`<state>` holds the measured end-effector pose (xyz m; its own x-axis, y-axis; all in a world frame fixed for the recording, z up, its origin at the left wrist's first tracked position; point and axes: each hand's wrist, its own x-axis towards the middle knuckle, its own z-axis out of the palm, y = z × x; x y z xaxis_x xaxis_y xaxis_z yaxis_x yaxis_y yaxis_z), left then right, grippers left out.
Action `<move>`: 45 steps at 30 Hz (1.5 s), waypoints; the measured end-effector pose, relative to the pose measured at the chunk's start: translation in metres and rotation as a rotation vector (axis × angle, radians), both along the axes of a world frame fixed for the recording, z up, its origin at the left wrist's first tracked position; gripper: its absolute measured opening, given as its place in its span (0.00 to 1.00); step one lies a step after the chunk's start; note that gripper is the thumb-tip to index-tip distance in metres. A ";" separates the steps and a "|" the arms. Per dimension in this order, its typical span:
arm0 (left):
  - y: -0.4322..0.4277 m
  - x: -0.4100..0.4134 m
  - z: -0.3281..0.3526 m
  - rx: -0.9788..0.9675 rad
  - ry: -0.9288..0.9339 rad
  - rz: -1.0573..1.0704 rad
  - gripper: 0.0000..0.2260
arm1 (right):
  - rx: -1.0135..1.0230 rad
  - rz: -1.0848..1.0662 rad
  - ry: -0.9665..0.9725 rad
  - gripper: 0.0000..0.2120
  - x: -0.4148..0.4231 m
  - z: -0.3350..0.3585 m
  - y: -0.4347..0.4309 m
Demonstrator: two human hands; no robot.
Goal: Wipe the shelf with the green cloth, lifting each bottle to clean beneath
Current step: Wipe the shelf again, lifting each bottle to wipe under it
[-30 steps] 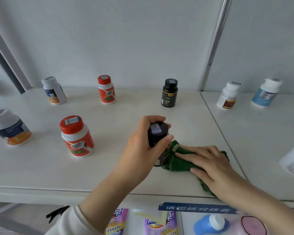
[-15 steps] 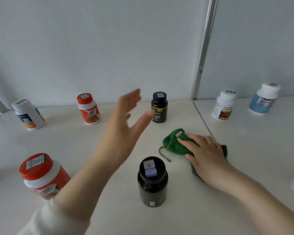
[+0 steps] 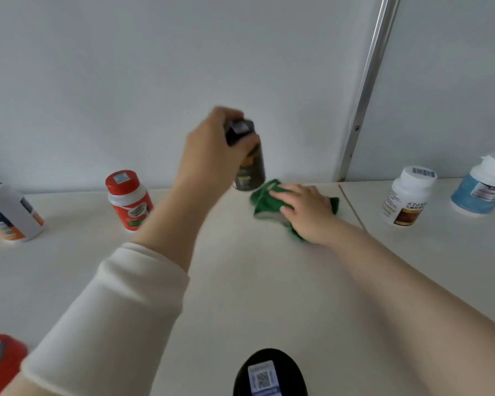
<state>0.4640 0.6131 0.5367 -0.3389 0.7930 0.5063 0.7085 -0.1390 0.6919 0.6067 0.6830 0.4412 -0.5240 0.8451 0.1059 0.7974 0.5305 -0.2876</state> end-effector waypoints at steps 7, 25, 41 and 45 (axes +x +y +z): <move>-0.026 -0.026 0.027 0.065 -0.047 0.080 0.15 | -0.279 0.401 0.270 0.19 0.017 0.015 -0.019; -0.049 -0.057 0.023 0.099 -0.142 0.216 0.14 | -0.427 0.533 0.376 0.19 -0.051 0.043 0.006; -0.054 -0.064 0.033 0.176 -0.127 0.281 0.15 | -0.266 0.658 0.217 0.29 -0.135 0.006 0.018; -0.051 -0.050 0.031 0.141 -0.160 0.223 0.15 | -0.356 0.649 0.229 0.30 -0.096 0.013 -0.008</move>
